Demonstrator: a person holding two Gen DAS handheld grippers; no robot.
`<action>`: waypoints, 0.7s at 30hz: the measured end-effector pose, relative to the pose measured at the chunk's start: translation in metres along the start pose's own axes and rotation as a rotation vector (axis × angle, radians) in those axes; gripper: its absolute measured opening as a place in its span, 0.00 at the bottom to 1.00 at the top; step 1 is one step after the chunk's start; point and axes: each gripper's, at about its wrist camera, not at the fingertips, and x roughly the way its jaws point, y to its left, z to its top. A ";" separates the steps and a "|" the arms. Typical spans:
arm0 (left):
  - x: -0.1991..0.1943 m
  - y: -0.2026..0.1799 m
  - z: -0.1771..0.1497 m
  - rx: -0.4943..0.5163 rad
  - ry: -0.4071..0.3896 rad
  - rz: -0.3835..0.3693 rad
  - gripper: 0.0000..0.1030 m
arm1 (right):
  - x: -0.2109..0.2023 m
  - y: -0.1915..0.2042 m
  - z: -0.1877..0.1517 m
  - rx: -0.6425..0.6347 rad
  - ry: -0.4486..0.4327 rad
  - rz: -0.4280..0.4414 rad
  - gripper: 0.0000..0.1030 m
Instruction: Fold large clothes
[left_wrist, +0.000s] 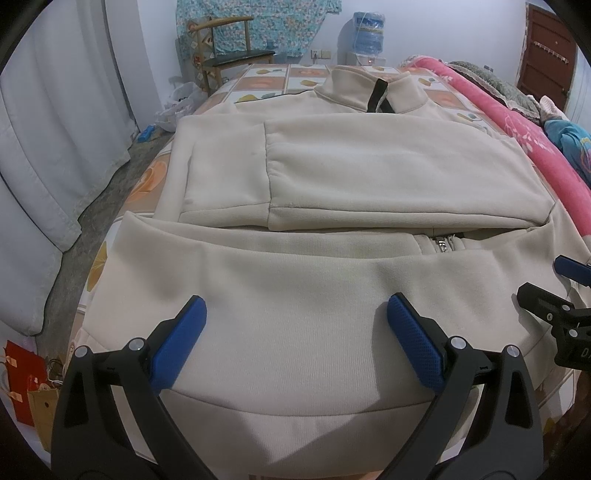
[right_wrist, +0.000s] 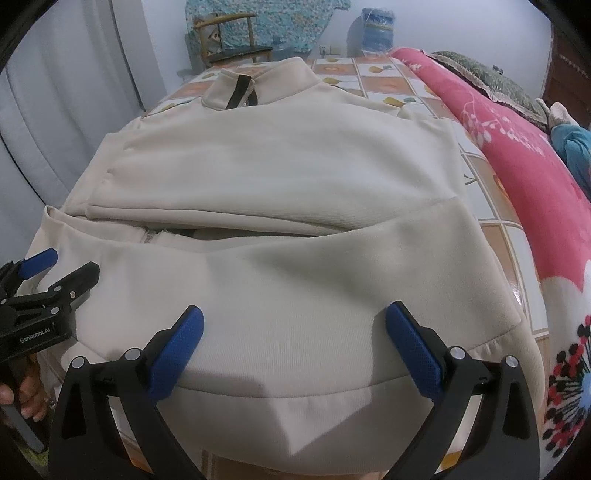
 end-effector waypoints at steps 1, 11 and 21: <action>0.000 0.000 0.000 0.000 0.000 0.000 0.93 | 0.000 0.000 0.000 0.001 -0.001 0.001 0.94; 0.000 0.001 0.001 0.001 0.005 0.000 0.93 | 0.000 -0.002 0.000 0.004 0.002 0.004 0.94; 0.001 0.001 0.001 0.002 0.006 0.001 0.93 | 0.000 -0.003 0.000 0.006 0.002 0.004 0.94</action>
